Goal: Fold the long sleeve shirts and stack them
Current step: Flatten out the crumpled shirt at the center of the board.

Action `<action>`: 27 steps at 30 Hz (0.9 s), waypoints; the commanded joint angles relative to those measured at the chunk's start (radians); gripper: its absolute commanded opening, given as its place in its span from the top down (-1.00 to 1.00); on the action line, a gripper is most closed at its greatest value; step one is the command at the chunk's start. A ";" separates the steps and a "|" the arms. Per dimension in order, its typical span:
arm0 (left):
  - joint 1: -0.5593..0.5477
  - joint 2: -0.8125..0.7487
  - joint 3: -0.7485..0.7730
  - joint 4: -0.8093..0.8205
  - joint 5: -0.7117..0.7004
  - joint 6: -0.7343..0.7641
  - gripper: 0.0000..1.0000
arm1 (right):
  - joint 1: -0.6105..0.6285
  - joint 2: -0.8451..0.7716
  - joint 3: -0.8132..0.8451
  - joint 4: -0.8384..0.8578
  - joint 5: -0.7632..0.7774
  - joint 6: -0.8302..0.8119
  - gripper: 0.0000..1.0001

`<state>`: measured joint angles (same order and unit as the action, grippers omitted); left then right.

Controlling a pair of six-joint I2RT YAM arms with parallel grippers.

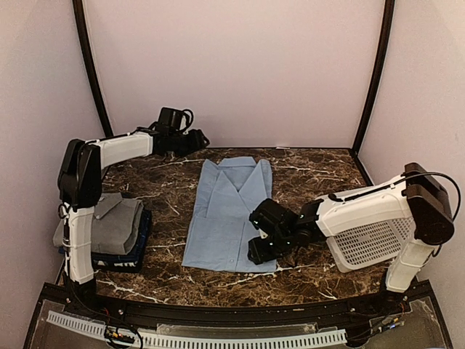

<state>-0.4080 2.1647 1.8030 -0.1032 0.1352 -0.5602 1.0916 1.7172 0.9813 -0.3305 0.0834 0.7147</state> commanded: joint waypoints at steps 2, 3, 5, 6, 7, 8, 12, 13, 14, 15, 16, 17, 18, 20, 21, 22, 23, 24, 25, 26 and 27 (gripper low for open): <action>-0.016 -0.241 -0.248 0.044 0.073 -0.028 -0.19 | -0.044 -0.077 0.009 -0.005 0.005 -0.021 -0.04; -0.019 -0.277 -0.308 0.055 0.076 -0.041 -0.17 | -0.059 -0.086 0.017 0.000 0.009 -0.032 -0.03; -0.031 -0.319 -0.384 0.070 0.091 -0.058 -0.08 | -0.100 -0.090 0.045 0.017 0.017 -0.057 -0.02; -0.041 -0.330 -0.408 0.077 0.103 -0.064 -0.05 | -0.123 -0.086 0.062 0.020 0.021 -0.071 -0.01; -0.048 -0.350 -0.451 0.082 0.108 -0.075 0.00 | -0.142 -0.082 0.078 0.028 0.028 -0.086 0.01; -0.064 -0.359 -0.471 0.086 0.114 -0.077 0.03 | -0.165 -0.075 0.095 0.039 0.037 -0.101 0.03; -0.135 -0.390 -0.561 0.089 0.097 -0.079 0.13 | -0.252 -0.020 0.164 0.095 0.003 -0.154 0.11; -0.156 -0.389 -0.581 0.090 0.095 -0.080 0.18 | -0.280 0.008 0.182 0.111 -0.013 -0.166 0.15; -0.165 -0.387 -0.587 0.092 0.093 -0.080 0.20 | -0.299 0.032 0.198 0.126 -0.026 -0.176 0.17; -0.181 -0.381 -0.603 0.092 0.090 -0.084 0.23 | -0.315 0.055 0.217 0.139 -0.035 -0.183 0.19; -0.188 -0.377 -0.609 0.094 0.089 -0.085 0.25 | -0.329 0.085 0.239 0.146 -0.042 -0.191 0.21; -0.200 -0.369 -0.623 0.097 0.088 -0.087 0.29 | -0.342 0.115 0.264 0.149 -0.052 -0.199 0.23; -0.206 -0.366 -0.636 0.099 0.084 -0.087 0.31 | -0.351 0.143 0.290 0.151 -0.056 -0.207 0.25; -0.221 -0.351 -0.650 0.100 0.078 -0.085 0.35 | -0.366 0.199 0.338 0.155 -0.061 -0.216 0.28; -0.230 -0.338 -0.651 0.100 0.080 -0.083 0.37 | -0.375 0.228 0.362 0.156 -0.065 -0.220 0.29; -0.236 -0.326 -0.653 0.100 0.078 -0.078 0.38 | -0.384 0.254 0.385 0.158 -0.067 -0.221 0.31; -0.248 -0.319 -0.654 0.100 0.068 -0.076 0.38 | -0.392 0.280 0.409 0.161 -0.072 -0.222 0.32; -0.255 -0.308 -0.659 0.094 0.063 -0.072 0.38 | -0.402 0.307 0.430 0.168 -0.077 -0.222 0.33; -0.265 -0.301 -0.663 0.089 0.060 -0.072 0.38 | -0.410 0.333 0.456 0.171 -0.079 -0.222 0.34; -0.272 -0.292 -0.673 0.089 0.060 -0.076 0.39 | -0.417 0.361 0.491 0.169 -0.079 -0.222 0.34; -0.283 -0.287 -0.678 0.084 0.059 -0.078 0.39 | -0.423 0.387 0.516 0.165 -0.079 -0.222 0.35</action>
<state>-0.6571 1.8530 1.1633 -0.0147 0.2119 -0.6407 0.6922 2.0331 1.3956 -0.2047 0.0208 0.5110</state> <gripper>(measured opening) 0.307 0.330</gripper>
